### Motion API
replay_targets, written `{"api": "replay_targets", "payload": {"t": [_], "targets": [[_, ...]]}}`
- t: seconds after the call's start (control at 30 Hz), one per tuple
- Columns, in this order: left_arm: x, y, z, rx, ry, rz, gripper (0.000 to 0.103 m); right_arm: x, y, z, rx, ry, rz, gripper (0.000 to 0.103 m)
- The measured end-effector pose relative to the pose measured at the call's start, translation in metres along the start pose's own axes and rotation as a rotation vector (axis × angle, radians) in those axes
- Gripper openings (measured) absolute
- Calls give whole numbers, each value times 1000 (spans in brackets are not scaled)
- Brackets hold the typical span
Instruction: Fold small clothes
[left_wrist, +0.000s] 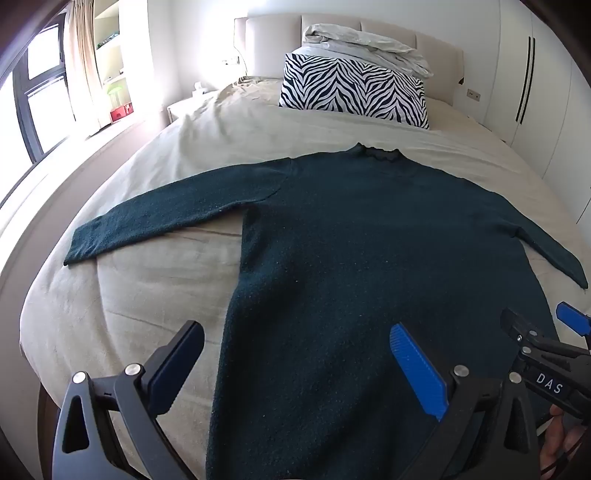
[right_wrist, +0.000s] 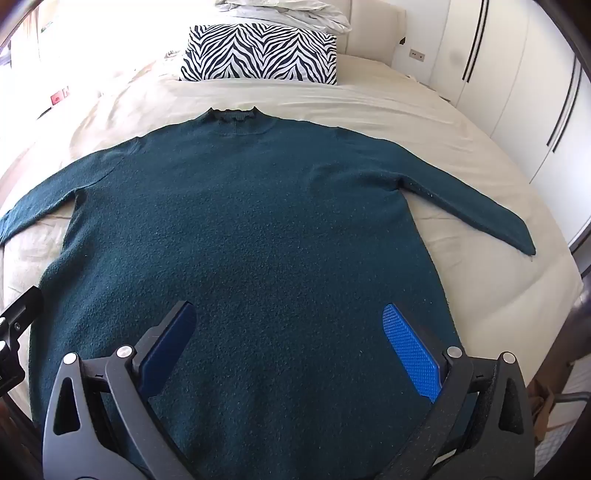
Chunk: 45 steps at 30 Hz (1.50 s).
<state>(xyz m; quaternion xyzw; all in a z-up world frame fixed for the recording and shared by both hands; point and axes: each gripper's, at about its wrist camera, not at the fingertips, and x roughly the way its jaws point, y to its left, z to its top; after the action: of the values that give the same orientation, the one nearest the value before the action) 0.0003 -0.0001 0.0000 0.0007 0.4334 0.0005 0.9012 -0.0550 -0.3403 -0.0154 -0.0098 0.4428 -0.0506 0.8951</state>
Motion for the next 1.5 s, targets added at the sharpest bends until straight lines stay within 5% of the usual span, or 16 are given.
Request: {"api": "replay_targets", "payload": {"t": [1.5], "targets": [[0,5,-7,-12,-2,8,103,-1,9,-5,-15,3,4,103]]}}
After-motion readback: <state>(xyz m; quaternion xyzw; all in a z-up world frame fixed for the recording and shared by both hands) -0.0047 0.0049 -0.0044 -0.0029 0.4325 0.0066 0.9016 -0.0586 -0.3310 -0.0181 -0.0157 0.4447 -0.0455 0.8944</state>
